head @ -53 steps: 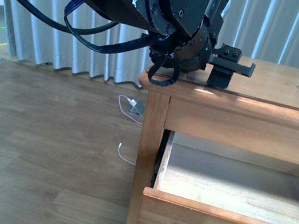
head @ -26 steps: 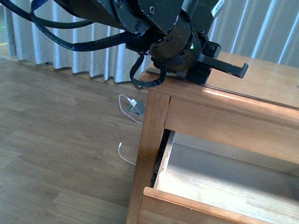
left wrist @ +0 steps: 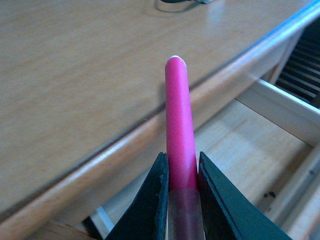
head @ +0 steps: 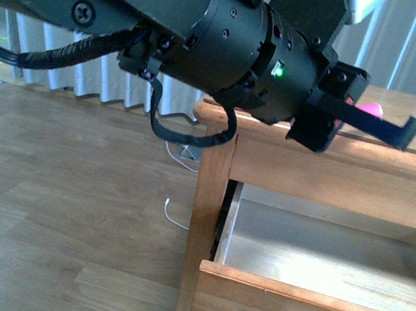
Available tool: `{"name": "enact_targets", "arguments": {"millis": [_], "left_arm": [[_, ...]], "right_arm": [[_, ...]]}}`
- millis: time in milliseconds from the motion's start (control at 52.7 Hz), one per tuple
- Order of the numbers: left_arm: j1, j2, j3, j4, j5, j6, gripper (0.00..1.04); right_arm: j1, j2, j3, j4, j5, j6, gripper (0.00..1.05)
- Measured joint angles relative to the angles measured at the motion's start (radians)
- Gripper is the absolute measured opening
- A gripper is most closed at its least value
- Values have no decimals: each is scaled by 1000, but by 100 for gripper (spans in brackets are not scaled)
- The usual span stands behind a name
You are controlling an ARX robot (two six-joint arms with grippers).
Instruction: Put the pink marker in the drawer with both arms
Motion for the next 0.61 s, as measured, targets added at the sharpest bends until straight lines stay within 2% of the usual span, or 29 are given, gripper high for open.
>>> {"name": "enact_targets", "arguments": {"millis": [228, 607], "left_arm": [[-23, -12, -100, 31, 37, 20, 15], [-51, 172, -41, 50, -82, 1, 15]], "right_arm": [[0, 0, 0, 0, 0, 0, 96], [0, 0, 0, 0, 0, 0, 96]]}}
